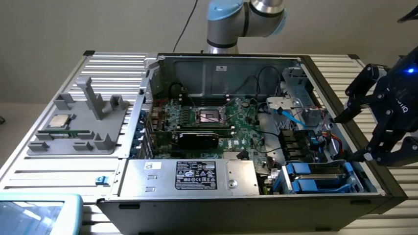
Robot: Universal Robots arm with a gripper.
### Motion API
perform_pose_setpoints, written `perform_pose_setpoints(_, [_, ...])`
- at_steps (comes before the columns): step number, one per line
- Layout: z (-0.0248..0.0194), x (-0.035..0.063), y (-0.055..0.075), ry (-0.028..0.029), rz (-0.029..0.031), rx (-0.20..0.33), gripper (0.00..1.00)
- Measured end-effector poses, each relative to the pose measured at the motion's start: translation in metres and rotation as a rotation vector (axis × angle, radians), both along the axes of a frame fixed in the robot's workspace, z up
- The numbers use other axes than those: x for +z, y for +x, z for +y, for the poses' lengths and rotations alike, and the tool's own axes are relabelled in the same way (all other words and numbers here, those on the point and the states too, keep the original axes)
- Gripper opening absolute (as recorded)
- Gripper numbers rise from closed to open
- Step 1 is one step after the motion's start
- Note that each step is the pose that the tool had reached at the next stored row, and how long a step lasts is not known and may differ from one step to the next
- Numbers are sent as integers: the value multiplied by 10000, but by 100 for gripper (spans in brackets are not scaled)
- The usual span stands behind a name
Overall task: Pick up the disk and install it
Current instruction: 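Insert the first disk wire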
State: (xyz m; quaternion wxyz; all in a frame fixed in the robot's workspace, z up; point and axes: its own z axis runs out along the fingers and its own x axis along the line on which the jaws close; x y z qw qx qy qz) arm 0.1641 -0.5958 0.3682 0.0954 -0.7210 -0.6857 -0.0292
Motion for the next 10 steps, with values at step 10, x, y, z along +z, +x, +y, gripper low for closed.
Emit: perform_pose_setpoints(10, [79, -181, 15, -2, 44, -379, 75])
